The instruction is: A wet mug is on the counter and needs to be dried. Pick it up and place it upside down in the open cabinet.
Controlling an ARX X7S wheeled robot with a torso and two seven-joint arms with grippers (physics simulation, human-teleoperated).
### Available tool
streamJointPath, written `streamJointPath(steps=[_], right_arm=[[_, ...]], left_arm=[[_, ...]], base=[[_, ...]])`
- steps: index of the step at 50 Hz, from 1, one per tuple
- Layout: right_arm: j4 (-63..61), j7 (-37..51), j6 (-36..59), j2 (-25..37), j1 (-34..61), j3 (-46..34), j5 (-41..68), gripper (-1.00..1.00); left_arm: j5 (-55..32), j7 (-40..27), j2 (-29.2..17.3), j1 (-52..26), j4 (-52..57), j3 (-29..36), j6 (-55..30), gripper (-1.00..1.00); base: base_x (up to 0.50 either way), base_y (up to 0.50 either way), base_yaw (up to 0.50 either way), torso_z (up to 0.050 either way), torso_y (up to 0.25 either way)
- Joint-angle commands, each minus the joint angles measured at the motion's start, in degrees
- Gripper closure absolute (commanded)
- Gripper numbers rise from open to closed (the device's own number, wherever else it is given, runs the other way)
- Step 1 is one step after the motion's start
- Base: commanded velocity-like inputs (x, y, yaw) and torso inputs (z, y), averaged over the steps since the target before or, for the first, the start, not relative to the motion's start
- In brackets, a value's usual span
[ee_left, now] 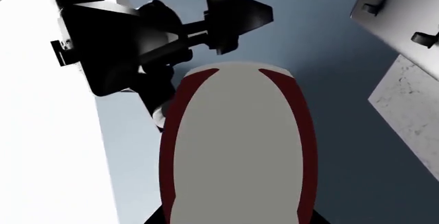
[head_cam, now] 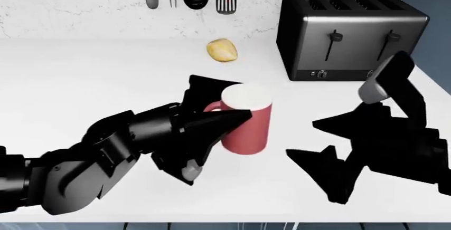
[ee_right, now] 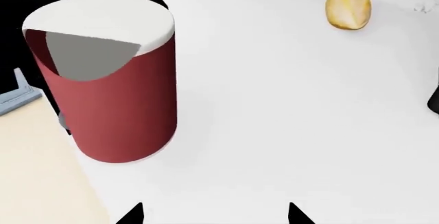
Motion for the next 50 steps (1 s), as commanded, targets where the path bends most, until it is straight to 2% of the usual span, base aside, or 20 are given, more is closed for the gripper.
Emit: streamJointPath(steps=[1, 26, 50], right_arm=[[1.12, -1.39, -1.43, 0.52, 1.63, -3.45, 1.17, -1.0], [2.57, 2.31, -2.73, -0.89, 6.23, -6.88, 11.04, -1.0], [2.4, 0.16, -5.4, -2.35, 6.7, -9.32, 7.55, -1.0]], left_arm=[[-1.36, -2.07, 1.23, 1.19, -1.46, -2.05, -0.34, 1.0], [-2.77, -4.62, 3.62, 4.77, -6.09, -3.21, 0.35, 1.0], [-5.35, -6.32, 2.35, 5.46, -1.6, -5.74, 2.35, 1.0]], base=[[0.0, 0.0, 0.0, 0.0, 0.0], [0.0, 0.0, 0.0, 0.0, 0.0], [0.0, 0.0, 0.0, 0.0, 0.0]])
